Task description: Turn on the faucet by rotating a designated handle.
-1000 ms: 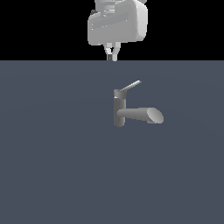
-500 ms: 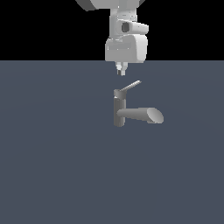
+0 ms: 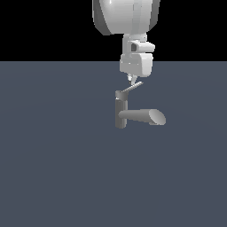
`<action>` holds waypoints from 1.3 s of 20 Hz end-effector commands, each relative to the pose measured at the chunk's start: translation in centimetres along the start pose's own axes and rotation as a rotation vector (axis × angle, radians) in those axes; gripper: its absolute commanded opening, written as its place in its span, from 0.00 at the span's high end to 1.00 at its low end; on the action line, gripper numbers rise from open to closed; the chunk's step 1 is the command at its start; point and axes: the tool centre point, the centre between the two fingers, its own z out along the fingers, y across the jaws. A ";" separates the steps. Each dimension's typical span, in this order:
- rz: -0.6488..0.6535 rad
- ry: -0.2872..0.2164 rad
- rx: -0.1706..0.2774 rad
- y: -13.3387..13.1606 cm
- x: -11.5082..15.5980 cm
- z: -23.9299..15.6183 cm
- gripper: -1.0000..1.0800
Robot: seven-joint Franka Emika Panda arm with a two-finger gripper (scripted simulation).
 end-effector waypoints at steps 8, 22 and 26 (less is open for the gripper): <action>0.086 0.001 0.002 -1.1 2.7 1.7 1.00; 0.091 0.000 0.002 0.8 2.9 1.8 1.00; 0.091 0.000 0.002 2.0 2.9 1.8 1.00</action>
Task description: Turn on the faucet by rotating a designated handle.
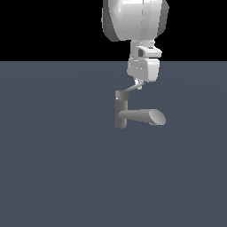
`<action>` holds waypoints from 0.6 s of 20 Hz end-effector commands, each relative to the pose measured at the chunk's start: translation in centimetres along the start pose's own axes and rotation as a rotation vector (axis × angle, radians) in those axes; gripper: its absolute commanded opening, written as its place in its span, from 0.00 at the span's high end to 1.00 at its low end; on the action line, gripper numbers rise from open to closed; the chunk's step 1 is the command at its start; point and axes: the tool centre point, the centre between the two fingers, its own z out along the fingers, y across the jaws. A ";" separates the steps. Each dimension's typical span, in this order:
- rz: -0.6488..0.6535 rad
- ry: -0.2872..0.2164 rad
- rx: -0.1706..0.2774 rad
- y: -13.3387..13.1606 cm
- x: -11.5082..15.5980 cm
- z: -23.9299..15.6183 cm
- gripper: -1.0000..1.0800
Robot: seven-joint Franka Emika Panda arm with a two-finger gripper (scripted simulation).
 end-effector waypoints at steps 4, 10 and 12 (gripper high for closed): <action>0.004 -0.002 -0.008 2.0 0.3 0.2 1.00; 0.004 -0.002 -0.008 3.9 0.5 0.2 1.00; 0.004 -0.002 -0.008 4.5 0.5 0.2 1.00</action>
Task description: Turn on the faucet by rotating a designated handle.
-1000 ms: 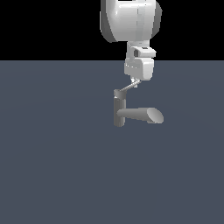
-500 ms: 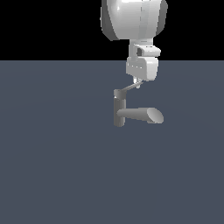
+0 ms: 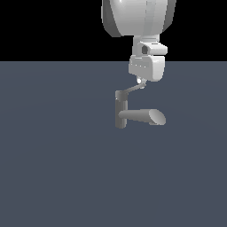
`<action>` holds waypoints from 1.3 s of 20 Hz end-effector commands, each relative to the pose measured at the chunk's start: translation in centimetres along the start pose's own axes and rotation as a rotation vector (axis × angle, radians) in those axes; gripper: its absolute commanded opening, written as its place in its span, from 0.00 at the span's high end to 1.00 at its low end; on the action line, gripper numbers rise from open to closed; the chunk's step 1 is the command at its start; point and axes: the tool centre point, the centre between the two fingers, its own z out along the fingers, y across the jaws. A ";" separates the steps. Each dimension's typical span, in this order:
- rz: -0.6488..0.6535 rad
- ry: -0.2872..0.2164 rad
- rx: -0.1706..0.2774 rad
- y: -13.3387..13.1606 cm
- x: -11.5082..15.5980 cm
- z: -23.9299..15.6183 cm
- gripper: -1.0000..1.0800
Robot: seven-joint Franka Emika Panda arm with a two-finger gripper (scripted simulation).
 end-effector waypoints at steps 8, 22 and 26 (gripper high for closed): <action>0.003 -0.001 -0.004 1.8 -0.9 0.1 1.00; 0.014 -0.005 -0.020 6.0 -3.1 0.7 1.00; 0.017 -0.006 -0.024 7.2 -3.8 0.9 1.00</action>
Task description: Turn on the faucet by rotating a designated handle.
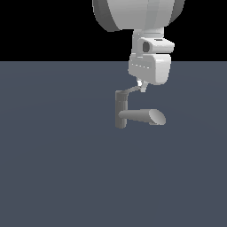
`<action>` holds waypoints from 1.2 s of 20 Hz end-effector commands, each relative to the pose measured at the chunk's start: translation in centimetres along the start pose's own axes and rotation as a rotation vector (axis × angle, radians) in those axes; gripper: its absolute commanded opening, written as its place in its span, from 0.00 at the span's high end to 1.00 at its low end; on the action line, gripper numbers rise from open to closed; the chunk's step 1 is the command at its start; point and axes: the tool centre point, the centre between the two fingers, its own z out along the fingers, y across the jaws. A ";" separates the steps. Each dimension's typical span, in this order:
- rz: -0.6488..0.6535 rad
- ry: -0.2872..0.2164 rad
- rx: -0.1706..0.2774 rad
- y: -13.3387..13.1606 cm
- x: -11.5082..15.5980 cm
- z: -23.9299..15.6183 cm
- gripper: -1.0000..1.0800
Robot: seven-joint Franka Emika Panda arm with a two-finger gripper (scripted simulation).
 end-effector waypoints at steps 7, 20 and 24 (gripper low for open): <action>-0.002 -0.005 -0.011 0.7 -2.7 0.5 1.00; 0.034 0.000 -0.004 1.3 -5.8 0.1 1.00; 0.024 -0.004 -0.012 0.1 -7.9 0.5 1.00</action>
